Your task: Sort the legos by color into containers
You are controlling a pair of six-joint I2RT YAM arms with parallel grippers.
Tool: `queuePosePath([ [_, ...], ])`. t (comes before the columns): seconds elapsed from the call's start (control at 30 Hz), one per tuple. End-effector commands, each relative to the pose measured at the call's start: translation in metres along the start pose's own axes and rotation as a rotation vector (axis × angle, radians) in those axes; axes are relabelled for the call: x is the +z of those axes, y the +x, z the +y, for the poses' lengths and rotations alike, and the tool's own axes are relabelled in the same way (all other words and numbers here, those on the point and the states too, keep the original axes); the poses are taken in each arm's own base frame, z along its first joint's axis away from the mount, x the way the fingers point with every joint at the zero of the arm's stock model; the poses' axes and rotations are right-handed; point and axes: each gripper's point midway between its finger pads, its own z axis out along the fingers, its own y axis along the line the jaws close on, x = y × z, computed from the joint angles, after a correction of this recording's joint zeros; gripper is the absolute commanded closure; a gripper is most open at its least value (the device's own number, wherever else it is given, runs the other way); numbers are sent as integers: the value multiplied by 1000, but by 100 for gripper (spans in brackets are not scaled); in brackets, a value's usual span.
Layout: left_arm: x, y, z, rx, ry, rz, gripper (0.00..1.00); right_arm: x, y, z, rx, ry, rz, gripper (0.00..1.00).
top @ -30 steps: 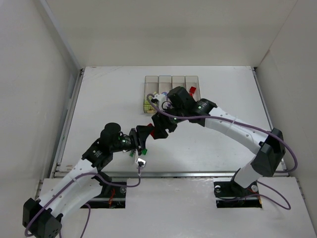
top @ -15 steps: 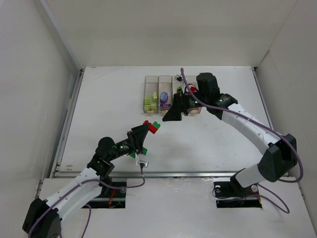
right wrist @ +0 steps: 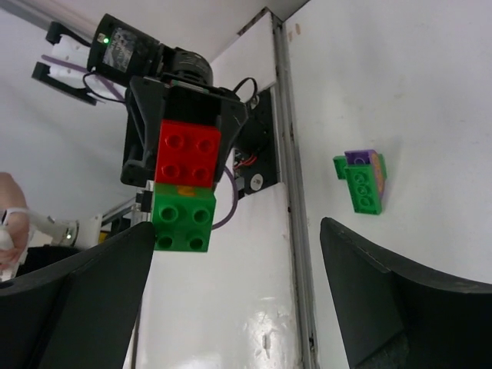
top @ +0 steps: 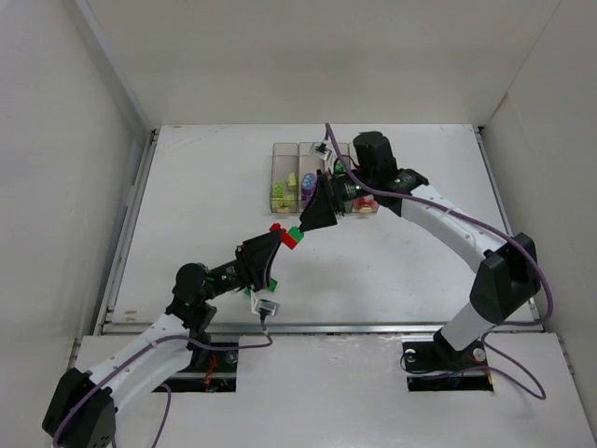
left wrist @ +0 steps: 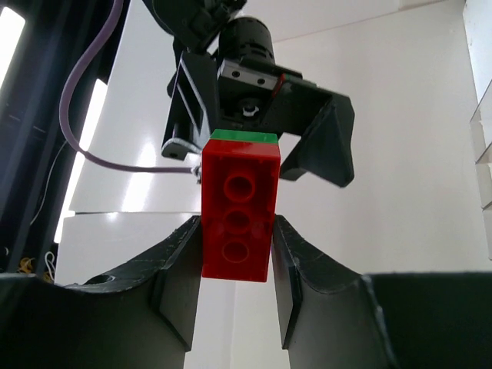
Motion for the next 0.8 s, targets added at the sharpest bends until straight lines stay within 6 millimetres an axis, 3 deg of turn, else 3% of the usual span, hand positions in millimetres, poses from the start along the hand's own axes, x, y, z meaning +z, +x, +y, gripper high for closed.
queuePosePath([
  [0.0, 2, -6, 27, 73, -85, -39, 100, 10, -12, 24, -102, -105, 12, 7],
  [0.13, 4, -7, 17, 54, -51, -45, 100, 12, -8, 31, -104, -141, 29, 7],
  [0.37, 5, -2, 12, 49, -30, -29, 100, 17, 2, 34, -88, -160, 52, 20],
  [0.47, 7, -1, 13, 48, -29, -29, 100, 21, 5, 33, -82, -165, 62, 43],
  [0.53, 7, -1, 13, 48, -29, -29, 100, 21, 5, 33, -82, -165, 62, 67],
  [0.63, 6, 1, 13, 57, -27, -17, 100, 22, 4, 31, -82, -165, 62, 82],
  [0.7, 6, 1, 13, 57, -27, -17, 100, 22, 4, 31, -82, -165, 62, 98],
  [0.77, 5, 5, 12, 56, -23, 4, 100, 22, 0, 27, -73, -118, 45, 100],
])
